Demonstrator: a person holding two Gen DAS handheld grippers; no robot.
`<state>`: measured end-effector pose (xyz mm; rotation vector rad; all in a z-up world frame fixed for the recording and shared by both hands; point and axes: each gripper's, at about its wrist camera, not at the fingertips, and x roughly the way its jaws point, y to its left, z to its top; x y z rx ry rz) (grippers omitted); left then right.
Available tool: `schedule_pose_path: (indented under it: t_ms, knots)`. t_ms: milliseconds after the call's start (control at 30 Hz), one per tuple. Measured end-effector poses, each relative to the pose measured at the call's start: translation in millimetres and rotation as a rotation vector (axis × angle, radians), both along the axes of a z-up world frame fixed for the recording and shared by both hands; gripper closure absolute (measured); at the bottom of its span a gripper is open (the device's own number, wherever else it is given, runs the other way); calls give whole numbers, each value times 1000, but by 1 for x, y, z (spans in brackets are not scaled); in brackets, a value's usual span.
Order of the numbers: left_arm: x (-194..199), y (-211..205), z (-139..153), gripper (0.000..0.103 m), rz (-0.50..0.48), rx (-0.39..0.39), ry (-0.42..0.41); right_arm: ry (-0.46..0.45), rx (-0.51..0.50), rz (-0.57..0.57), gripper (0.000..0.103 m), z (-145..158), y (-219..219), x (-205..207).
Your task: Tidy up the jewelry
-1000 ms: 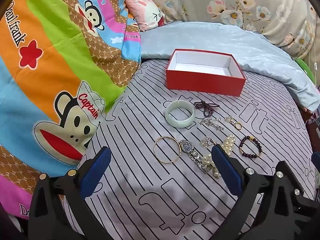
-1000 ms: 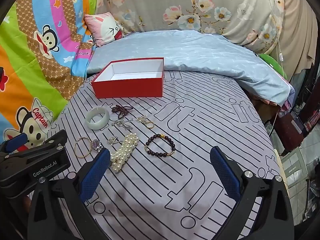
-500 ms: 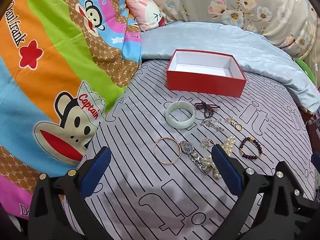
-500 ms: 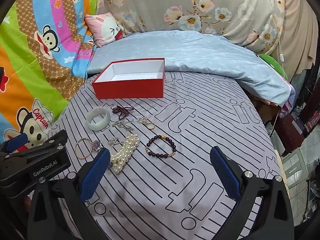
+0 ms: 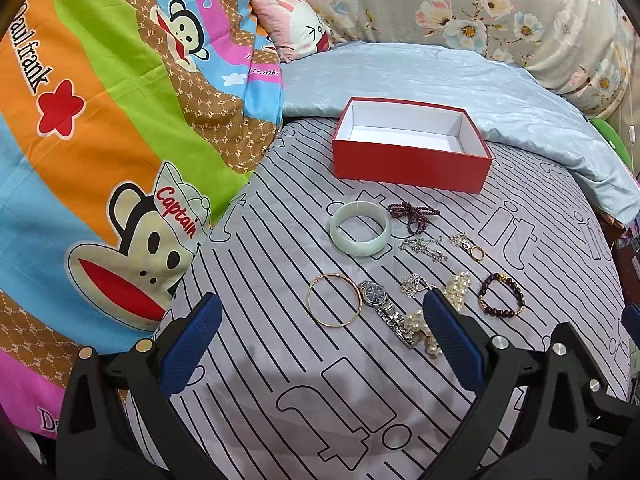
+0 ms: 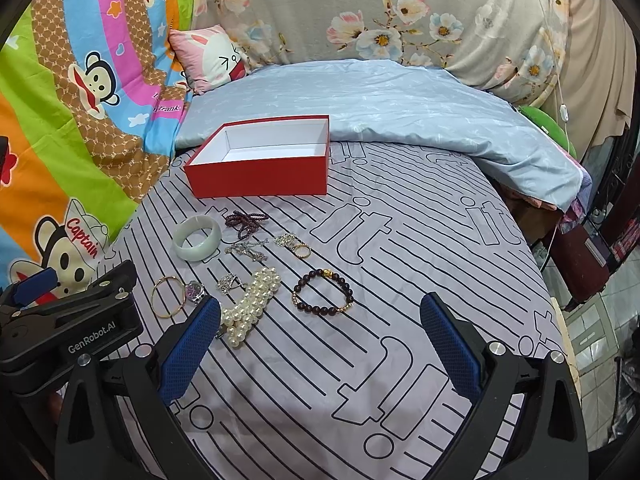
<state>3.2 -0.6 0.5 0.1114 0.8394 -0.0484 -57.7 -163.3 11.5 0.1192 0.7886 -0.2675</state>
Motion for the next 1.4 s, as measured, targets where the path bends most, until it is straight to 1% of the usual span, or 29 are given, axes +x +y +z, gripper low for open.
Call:
schedule_pose_path:
  t_ms: [1400]
  knots:
    - [-4,0,-3,5,4,-2,1,0,5,3,5,0,1,-1]
